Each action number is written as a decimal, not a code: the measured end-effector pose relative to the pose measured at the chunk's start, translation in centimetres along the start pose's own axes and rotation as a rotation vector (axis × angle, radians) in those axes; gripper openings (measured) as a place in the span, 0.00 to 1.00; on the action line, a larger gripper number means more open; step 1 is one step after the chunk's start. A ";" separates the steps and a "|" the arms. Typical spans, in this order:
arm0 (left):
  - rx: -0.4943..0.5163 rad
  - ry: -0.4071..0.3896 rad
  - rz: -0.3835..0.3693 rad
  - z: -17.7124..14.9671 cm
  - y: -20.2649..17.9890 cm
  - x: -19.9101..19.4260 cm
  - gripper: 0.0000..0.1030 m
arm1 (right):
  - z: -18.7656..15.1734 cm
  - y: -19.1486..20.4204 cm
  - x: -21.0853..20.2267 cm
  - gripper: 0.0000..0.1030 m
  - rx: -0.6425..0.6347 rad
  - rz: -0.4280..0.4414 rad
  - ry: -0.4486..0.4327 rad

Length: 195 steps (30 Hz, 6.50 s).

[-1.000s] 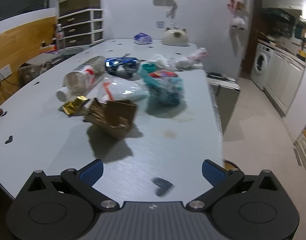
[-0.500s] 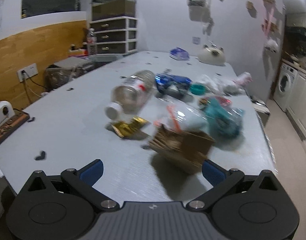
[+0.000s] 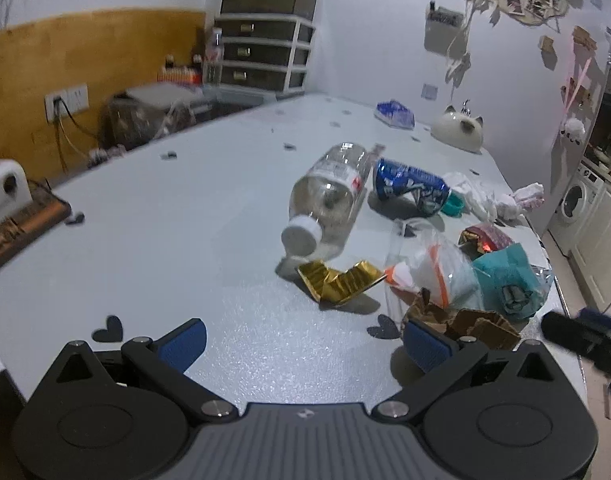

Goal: Collect trash
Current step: 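Grasp the brown cardboard piece with the right tool while the left tool approaches the table, then grasp the gold foil wrapper with the left tool while the right tool holds cardboard, then carry the gold foil and cardboard in both tools over the yellow bin, then open the left tool dropping the foil while the right tool drops the cardboard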

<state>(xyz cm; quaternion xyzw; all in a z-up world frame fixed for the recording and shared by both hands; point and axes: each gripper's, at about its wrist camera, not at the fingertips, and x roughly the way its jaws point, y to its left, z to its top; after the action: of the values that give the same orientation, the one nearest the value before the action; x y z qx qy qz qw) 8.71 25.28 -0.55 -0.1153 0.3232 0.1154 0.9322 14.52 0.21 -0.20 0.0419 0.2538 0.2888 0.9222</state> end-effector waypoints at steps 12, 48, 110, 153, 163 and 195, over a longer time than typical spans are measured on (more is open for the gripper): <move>0.116 0.016 -0.144 0.8 -0.1 3.8 1.00 | -1.4 1.3 5.1 0.50 0.012 0.075 0.146; 0.213 -0.007 -0.096 -0.7 -2.9 4.2 0.77 | -4.1 0.2 -2.1 0.44 0.104 -0.109 0.046; 0.374 -0.155 -0.456 -13.3 -32.0 -6.1 0.77 | -11.7 -17.9 -25.8 0.26 0.184 -0.673 -0.139; 0.342 0.427 -0.336 -24.2 -45.5 37.8 0.77 | -26.0 -49.1 4.1 0.27 0.634 -0.716 0.209; 0.438 0.573 -0.340 -28.1 -46.7 43.2 0.77 | -28.6 -52.4 8.8 0.27 0.648 -0.687 0.325; 0.363 0.653 -0.280 -28.6 -45.9 45.3 0.97 | -29.7 -53.5 9.0 0.49 0.678 -0.639 0.421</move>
<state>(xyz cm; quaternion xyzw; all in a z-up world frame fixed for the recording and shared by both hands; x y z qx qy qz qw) 40.13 -20.09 -44.44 -0.0221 0.5990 -0.1145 0.7922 33.63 -41.28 -41.95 0.2001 0.5138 -0.1041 0.8278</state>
